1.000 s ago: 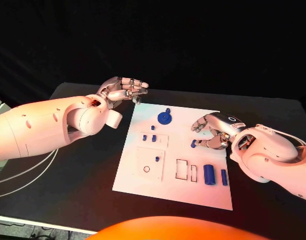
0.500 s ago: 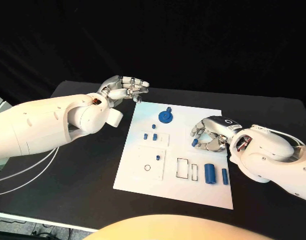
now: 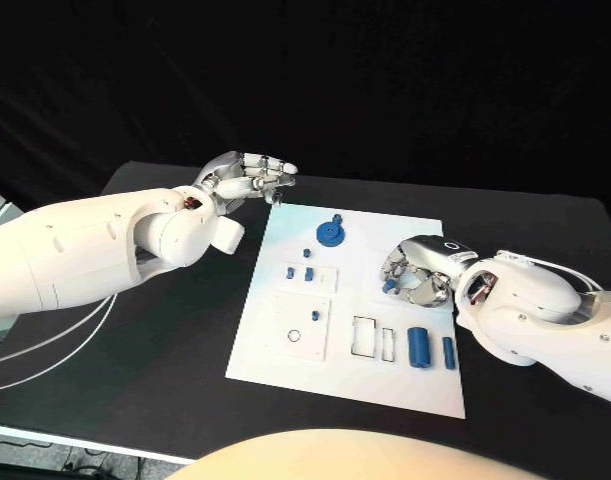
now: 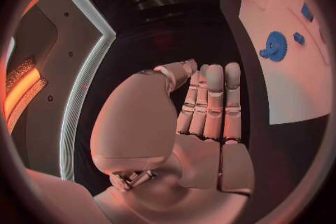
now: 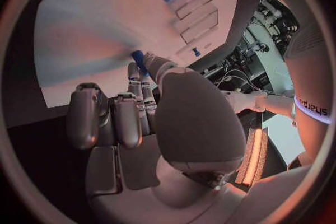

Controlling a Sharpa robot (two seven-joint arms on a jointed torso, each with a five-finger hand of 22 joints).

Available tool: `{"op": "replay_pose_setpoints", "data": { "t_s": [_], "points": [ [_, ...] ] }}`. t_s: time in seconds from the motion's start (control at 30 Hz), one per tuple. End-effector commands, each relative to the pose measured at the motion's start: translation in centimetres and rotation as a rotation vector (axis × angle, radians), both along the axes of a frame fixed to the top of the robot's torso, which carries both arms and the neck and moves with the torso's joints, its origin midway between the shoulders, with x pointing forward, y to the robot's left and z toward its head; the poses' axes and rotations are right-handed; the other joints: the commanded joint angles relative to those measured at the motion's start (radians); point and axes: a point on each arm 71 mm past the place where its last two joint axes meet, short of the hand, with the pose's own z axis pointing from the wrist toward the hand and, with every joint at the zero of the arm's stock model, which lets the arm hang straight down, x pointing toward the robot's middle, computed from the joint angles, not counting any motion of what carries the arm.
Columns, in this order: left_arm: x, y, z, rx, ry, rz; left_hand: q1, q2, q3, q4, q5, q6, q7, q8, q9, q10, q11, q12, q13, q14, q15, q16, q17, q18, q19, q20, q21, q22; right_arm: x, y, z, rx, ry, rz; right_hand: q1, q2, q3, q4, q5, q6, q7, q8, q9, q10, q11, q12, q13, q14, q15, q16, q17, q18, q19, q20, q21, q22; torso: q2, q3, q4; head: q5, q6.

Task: Assemble the parts on the task board

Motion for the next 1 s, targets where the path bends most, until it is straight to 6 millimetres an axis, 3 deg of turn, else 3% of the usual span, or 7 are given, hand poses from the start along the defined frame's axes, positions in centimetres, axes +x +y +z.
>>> {"op": "replay_pose_setpoints", "data": {
  "t_s": [0.03, 0.3, 0.6, 1.0],
  "points": [
    [0.0, -0.2, 0.1, -0.012, 0.001, -0.014, -0.006, 0.005, -0.005, 0.005, 0.003, -0.004, 0.000, -0.003, -0.001, -0.007, 0.000, 0.007, 0.001, 0.000, 0.003, -0.004, -0.002, 0.006, 0.009, 0.001, -0.005, -0.002, -0.2, 0.3, -0.2, 0.000, 0.003, 0.014, 0.004, 0.007, 0.027, -0.001, -0.002, 0.017, -0.001, 0.010, 0.005, 0.015, -0.004, -0.007, -0.001, 0.042, -0.009, 0.004, 0.001, -0.007, 0.041, -0.007, 0.009, 0.159, 0.000, 0.0006, 0.0003, 0.000, 0.001],
    [0.0, -0.2, 0.1, -0.011, 0.002, -0.012, -0.006, 0.005, -0.005, 0.005, 0.003, -0.004, 0.000, -0.003, -0.001, -0.007, 0.000, 0.007, 0.001, 0.000, 0.003, -0.004, -0.002, 0.006, 0.009, 0.001, -0.005, -0.002, -0.1, 0.3, 0.2, 0.042, -0.050, -0.013, 0.020, 0.052, 0.123, -0.056, -0.002, 0.071, -0.008, 0.054, 0.041, 0.092, -0.021, -0.005, 0.017, 0.043, -0.023, 0.007, 0.003, -0.019, 0.056, -0.019, 0.078, 0.187, 0.000, -0.0004, 0.0009, -0.002, 0.000],
    [0.1, -0.1, 0.0, -0.010, 0.003, -0.010, -0.007, 0.007, -0.004, 0.006, 0.003, -0.004, -0.001, -0.002, -0.001, -0.008, 0.000, 0.008, 0.001, 0.001, 0.003, -0.004, -0.002, 0.006, 0.009, 0.001, -0.006, -0.003, -0.5, -0.1, 1.0, 0.114, -0.066, -0.055, -0.015, 0.046, 0.151, -0.093, -0.002, 0.071, -0.012, 0.083, 0.077, 0.119, -0.028, -0.012, 0.035, 0.044, -0.029, 0.008, 0.001, -0.023, 0.060, -0.025, 0.103, 0.198, -0.002, -0.0013, -0.0002, -0.002, 0.002],
    [0.2, -0.1, 0.0, -0.010, 0.006, -0.012, -0.006, 0.007, -0.004, 0.006, 0.003, -0.004, -0.001, -0.002, -0.001, -0.008, 0.000, 0.009, 0.002, 0.001, 0.003, -0.004, -0.002, 0.006, 0.010, 0.001, -0.006, -0.003, -1.9, 1.2, 3.7, 0.224, -0.037, -0.030, -0.021, 0.045, 0.157, -0.101, -0.002, 0.069, -0.012, 0.088, 0.084, 0.121, -0.028, -0.015, 0.038, 0.044, -0.030, 0.007, 0.000, -0.023, 0.060, -0.026, 0.105, 0.199, -0.001, -0.0010, 0.0010, 0.003, 0.003]
  ]
}}
